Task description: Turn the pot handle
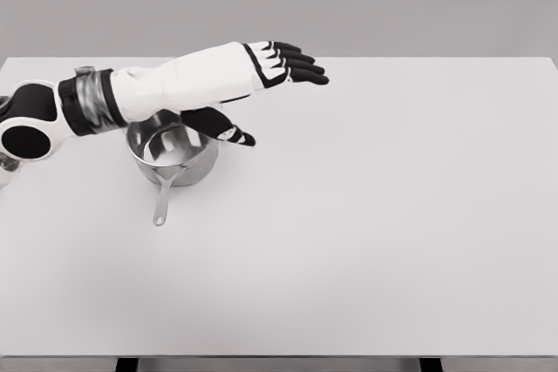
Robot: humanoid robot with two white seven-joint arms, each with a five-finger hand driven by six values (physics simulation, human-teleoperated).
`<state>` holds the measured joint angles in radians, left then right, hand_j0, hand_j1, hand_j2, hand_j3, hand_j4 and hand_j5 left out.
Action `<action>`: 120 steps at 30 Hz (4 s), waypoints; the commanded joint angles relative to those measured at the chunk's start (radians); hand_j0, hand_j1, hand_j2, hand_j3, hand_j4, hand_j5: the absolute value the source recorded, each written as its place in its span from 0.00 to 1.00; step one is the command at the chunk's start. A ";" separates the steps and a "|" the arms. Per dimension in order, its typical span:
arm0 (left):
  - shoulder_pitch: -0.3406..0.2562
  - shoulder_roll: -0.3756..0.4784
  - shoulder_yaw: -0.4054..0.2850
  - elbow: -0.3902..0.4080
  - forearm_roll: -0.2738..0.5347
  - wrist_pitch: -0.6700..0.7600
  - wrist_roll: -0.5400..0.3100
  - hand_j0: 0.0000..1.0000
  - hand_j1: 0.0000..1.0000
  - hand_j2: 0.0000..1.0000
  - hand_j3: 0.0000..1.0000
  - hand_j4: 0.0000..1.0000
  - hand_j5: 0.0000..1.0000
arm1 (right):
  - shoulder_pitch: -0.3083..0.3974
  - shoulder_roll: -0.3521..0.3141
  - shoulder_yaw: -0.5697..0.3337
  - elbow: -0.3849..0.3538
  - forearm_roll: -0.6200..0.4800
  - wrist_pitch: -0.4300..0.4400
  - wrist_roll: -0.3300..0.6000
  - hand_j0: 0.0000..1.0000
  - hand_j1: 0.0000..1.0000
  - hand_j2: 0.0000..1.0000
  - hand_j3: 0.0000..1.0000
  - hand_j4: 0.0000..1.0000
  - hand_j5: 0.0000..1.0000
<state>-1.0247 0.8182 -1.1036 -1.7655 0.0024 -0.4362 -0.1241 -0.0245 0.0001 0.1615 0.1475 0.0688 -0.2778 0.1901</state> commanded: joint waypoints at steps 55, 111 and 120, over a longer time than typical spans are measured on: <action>0.296 0.036 0.059 0.000 -0.530 -0.056 0.215 1.00 1.00 1.00 1.00 1.00 1.00 | 0.000 0.000 0.000 0.000 0.000 0.000 0.000 1.00 1.00 1.00 1.00 1.00 1.00; 0.307 0.214 0.048 0.000 -0.565 -0.095 0.184 1.00 1.00 1.00 1.00 1.00 1.00 | 0.000 0.000 0.000 0.000 0.000 -0.001 0.000 1.00 1.00 1.00 1.00 1.00 1.00; 0.305 0.242 0.050 0.000 -0.567 -0.110 0.185 1.00 1.00 1.00 1.00 1.00 1.00 | 0.000 0.000 -0.002 0.000 0.000 0.000 0.000 1.00 1.00 1.00 1.00 1.00 1.00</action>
<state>-0.7210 1.0530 -1.0547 -1.7655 -0.5698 -0.5441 0.0607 -0.0245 0.0001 0.1601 0.1473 0.0688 -0.2780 0.1900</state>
